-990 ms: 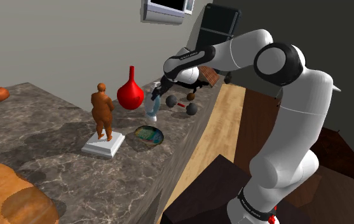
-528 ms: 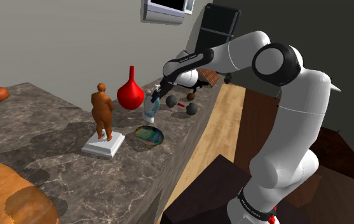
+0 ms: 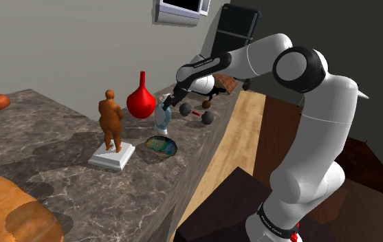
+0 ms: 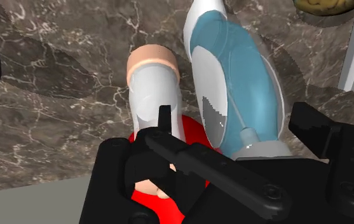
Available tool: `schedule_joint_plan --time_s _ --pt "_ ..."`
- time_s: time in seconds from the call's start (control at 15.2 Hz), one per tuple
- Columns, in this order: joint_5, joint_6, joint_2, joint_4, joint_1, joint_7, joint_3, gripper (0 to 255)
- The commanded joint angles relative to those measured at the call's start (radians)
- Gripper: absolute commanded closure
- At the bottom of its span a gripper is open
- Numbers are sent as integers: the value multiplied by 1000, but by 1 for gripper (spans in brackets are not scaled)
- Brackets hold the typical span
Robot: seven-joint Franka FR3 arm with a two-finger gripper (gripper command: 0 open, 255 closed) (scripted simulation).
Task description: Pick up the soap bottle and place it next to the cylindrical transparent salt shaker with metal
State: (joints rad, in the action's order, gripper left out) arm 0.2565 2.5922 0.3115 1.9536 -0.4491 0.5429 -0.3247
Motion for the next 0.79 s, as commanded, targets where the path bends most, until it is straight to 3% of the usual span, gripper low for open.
schedule_joint_plan --time_s 0.0,0.2,0.73 --pt "9 -23 -30 8 -9 5 -2 0" --pt "32 -90 -110 23 -33 20 -5 0" --pt "32 -90 -110 23 -33 20 -5 0"
